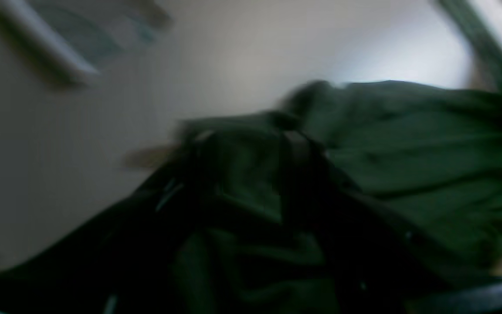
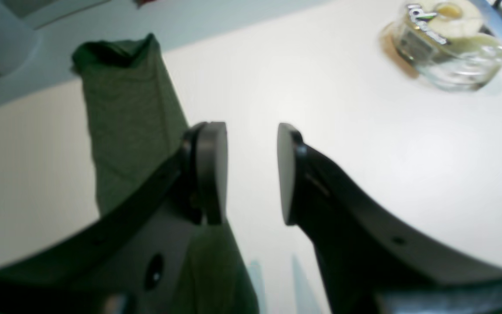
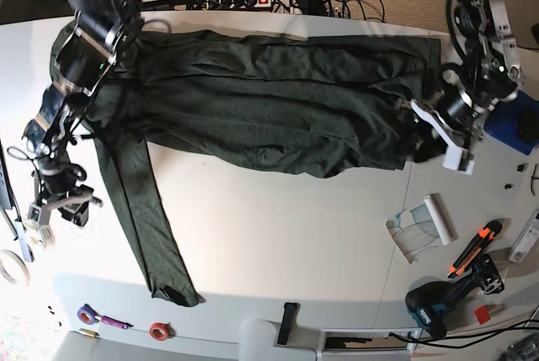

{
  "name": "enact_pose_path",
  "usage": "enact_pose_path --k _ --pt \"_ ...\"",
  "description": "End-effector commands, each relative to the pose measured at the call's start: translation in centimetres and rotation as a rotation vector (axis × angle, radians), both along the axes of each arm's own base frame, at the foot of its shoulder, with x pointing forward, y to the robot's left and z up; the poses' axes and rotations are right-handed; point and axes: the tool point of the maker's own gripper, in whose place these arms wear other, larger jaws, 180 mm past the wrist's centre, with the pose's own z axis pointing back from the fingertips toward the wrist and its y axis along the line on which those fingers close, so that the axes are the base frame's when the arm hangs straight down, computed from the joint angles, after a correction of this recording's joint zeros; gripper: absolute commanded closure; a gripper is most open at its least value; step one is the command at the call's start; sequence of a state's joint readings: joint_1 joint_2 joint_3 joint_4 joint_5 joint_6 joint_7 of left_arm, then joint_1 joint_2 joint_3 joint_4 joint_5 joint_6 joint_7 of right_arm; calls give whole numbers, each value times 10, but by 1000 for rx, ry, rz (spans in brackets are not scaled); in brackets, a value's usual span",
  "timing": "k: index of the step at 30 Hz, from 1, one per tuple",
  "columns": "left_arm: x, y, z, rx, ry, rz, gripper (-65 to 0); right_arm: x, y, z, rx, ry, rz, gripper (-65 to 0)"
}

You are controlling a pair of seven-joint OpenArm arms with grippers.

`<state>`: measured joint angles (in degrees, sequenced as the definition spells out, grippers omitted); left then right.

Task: Layout the t-shirt on the table in an organized manner, then fold the t-shirt properly

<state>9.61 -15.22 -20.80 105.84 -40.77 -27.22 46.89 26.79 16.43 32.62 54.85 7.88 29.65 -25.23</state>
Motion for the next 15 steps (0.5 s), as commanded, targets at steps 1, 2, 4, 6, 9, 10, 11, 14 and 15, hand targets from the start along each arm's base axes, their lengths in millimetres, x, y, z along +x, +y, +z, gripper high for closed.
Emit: enact_pose_path --k 1,2,4,6,9,10,11,14,15 --pt "1 -7 13 -39 -49 -28 -247 11 -13 23 -5 -59 -17 -193" --pt "-4 -16 14 -60 -55 -64 -247 13 -15 19 14 -44 -21 -193" --pt "-8 -28 14 -80 -59 -107 -247 15 -19 7 53 -17 -28 -193" --pt "-8 -34 17 -112 -67 -110 -247 14 -22 -6 87 14 -36 -193" --pt "-7 -39 21 -131 -75 -124 -247 6 -18 -34 136 77 -39 -193" --pt "-7 -42 21 -133 -77 -131 -247 3 -15 -43 153 98 -37 -193" --pt "-6 -44 22 -134 -78 -139 -247 1 -10 -52 171 116 -34 -193" --pt "-7 -55 22 -138 -77 -170 -247 0 6 -66 207 140 -14 -193" --pt "-7 -59 22 -139 -76 -180 -247 1 12 -68 215 142 -4 -193"
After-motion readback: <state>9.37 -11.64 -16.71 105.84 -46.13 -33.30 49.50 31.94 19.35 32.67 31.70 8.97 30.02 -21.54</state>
